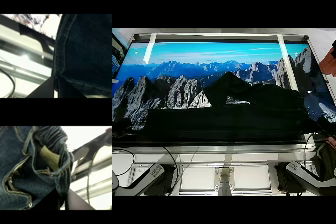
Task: Fold the clothes and pants, and hang the long-sleeved shirts on hangers.
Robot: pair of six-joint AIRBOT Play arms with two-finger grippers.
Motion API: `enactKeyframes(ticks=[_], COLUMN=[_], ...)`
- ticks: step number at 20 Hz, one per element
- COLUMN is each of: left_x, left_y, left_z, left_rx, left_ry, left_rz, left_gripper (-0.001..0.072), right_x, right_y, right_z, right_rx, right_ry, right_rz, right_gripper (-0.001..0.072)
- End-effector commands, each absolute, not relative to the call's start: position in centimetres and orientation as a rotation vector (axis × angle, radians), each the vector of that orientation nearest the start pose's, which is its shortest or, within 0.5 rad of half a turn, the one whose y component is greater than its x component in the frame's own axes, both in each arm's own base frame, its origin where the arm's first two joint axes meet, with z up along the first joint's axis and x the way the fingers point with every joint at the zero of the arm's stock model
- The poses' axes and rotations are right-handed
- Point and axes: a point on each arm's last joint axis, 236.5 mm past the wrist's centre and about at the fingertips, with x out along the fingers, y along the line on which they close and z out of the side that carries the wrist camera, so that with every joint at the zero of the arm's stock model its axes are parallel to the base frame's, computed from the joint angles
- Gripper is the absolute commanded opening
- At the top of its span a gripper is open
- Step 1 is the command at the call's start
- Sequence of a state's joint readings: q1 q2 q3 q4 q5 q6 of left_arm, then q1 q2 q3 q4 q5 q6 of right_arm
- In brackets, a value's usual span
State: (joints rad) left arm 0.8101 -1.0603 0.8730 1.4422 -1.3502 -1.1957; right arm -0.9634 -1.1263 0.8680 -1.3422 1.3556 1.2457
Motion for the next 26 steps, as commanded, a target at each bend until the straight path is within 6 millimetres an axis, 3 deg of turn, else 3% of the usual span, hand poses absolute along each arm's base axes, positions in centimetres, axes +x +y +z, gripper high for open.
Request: enactKeyframes(ticks=[1, 4, 5, 7, 8, 9, 11, 14, 16, 17, 19, 20, 22, 26], left_x=[18.6, 18.2, 18.4, 18.9, 19.6, 20.4, 22.3, 25.7, 29.3, 31.6, 36.3, 38.4, 41.7, 46.7], left_y=[16.1, 15.8, 15.9, 16.5, 17.0, 17.7, 19.4, 21.9, 21.8, 20.7, 15.7, 11.8, 3.7, -12.0], left_z=[-4.4, -5.2, -5.1, -4.6, -3.8, -2.9, -0.1, 5.0, 8.8, 10.6, 12.5, 12.3, 9.8, 2.4], left_rx=[-0.412, -0.420, -0.417, -0.405, -0.394, -0.382, -0.343, -0.283, -0.315, -0.358, -0.389, -0.391, -0.356, -0.189], left_ry=[1.476, 1.485, 1.480, 1.456, 1.431, 1.399, 1.319, 1.154, 0.984, 0.888, 0.777, 0.776, 0.844, 0.923], left_rz=[0.291, 0.289, 0.292, 0.303, 0.312, 0.322, 0.349, 0.388, 0.360, 0.310, 0.109, -0.020, -0.220, -0.468], left_gripper=[0.0023, 0.0022, 0.0031, 0.0031, 0.0033, 0.0041, 0.0175, 0.0178, 0.0308, 0.0339, 0.0368, 0.0372, 0.0490, 0.0496], right_x=[18.2, 18.1, 18.1, 18.0, 18.0, 18.2, 18.7, 20.4, 22.2, 23.4, 25.6, 26.5, 28.1, 31.6], right_y=[-18.5, -18.4, -18.4, -18.3, -18.3, -18.5, -19.5, -21.6, -22.4, -22.5, -21.8, -21.0, -19.4, -15.3], right_z=[-4.0, -4.0, -3.9, -3.9, -3.8, -3.6, -2.3, 1.1, 3.5, 4.5, 5.7, 5.8, 5.5, 4.9], right_rx=[0.709, 0.712, 0.712, 0.713, 0.713, 0.708, 0.682, 0.641, 0.651, 0.661, 0.677, 0.672, 0.646, 0.557], right_ry=[1.378, 1.382, 1.384, 1.386, 1.386, 1.382, 1.357, 1.277, 1.192, 1.141, 1.067, 1.061, 1.077, 1.109], right_rz=[-0.400, -0.398, -0.396, -0.395, -0.395, -0.397, -0.410, -0.440, -0.449, -0.432, -0.381, -0.347, -0.286, -0.161], right_gripper=[0.0027, 0.0046, 0.0118, 0.0344, 0.0398, 0.0398, 0.0398, 0.0399, 0.0399, 0.0399, 0.0398, 0.0398, 0.0398, 0.0393])
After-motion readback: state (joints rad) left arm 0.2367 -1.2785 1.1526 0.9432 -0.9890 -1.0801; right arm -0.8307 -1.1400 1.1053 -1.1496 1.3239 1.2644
